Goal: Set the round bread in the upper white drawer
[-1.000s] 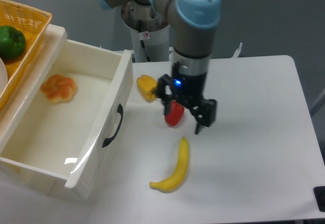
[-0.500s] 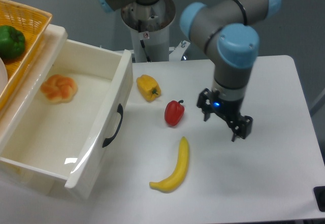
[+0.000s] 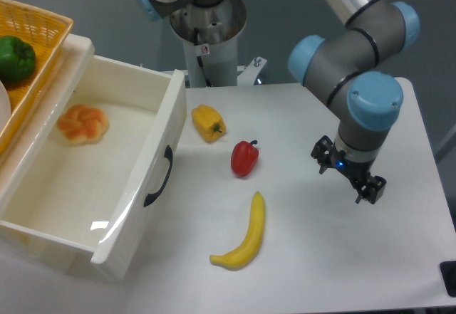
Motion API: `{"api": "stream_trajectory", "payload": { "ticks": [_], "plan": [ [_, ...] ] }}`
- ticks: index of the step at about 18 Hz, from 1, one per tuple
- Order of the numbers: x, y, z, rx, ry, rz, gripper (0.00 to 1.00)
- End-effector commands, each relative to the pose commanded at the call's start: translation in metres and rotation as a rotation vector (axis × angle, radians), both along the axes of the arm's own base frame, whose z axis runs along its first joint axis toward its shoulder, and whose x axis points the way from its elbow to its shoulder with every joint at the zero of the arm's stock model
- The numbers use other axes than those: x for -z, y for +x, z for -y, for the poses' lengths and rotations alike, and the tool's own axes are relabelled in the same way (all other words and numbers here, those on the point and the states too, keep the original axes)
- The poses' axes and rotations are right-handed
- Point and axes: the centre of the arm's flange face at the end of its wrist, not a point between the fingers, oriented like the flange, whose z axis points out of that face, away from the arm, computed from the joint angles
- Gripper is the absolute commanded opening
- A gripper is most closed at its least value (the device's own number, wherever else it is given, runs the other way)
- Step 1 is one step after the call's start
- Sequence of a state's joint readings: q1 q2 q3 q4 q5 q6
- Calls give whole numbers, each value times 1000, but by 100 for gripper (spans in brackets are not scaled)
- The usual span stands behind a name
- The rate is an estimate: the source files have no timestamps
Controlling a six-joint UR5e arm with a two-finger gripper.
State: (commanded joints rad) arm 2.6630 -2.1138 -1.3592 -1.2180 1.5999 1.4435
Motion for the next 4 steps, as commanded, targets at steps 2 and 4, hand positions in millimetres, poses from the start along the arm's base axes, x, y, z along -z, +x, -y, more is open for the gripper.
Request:
{"api": "stream_trajectory", "payload": {
  "ticks": [2,4],
  "plan": [
    [4,-1,0,0,-3,5,100],
    [6,-1,-1,0,-4,8,100]
  ]
}}
